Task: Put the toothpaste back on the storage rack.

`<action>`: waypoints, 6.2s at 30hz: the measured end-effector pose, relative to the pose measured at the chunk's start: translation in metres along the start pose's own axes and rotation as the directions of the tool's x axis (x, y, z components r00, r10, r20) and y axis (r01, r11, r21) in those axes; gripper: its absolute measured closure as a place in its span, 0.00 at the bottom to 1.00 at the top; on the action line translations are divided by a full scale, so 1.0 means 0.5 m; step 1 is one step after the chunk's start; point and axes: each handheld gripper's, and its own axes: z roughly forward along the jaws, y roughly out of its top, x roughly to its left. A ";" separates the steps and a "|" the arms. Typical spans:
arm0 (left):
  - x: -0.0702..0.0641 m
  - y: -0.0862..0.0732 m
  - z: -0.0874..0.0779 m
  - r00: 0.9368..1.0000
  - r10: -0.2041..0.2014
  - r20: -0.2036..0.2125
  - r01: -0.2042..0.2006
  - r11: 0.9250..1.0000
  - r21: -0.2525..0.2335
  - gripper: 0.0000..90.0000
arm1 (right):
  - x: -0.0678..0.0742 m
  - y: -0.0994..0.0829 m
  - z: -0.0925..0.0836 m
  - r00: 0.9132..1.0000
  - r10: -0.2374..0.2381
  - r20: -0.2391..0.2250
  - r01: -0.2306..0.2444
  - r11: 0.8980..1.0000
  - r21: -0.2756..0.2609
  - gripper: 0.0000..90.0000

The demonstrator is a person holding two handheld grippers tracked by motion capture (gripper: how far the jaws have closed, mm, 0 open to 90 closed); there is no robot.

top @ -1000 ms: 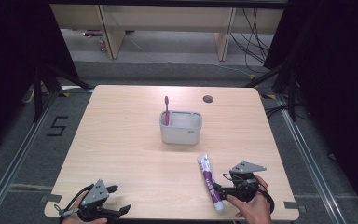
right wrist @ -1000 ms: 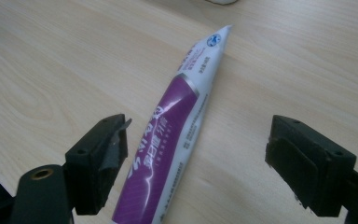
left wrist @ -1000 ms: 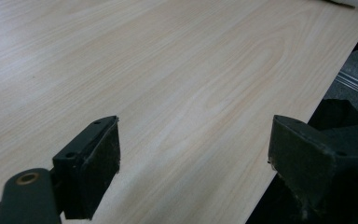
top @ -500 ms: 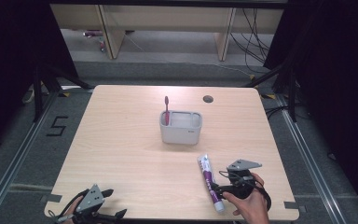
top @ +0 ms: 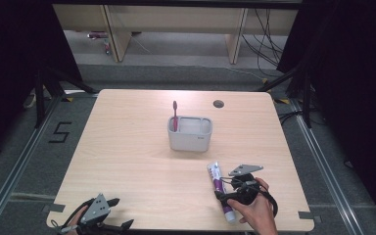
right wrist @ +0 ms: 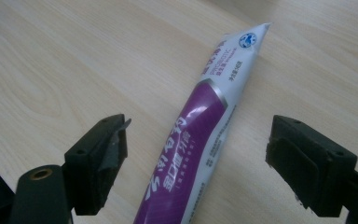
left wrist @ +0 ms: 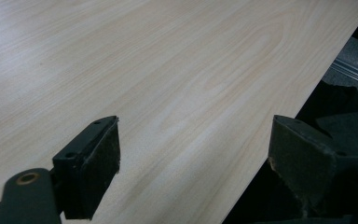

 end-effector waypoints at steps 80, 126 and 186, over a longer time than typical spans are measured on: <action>-0.002 -0.003 0.000 1.000 0.012 0.029 -0.012 1.000 -0.003 0.18 | -0.025 0.080 0.090 0.997 -0.080 0.002 0.072 0.915 0.398 0.62; -0.002 -0.005 0.002 0.999 0.026 0.032 -0.026 1.000 -0.001 0.18 | -0.059 0.102 0.099 0.994 -0.108 -0.015 0.102 0.868 0.486 0.84; 0.001 -0.003 -0.004 0.999 0.012 0.030 -0.012 1.000 0.004 0.18 | -0.085 0.124 -0.003 0.990 -0.084 -0.114 0.110 0.961 0.252 0.85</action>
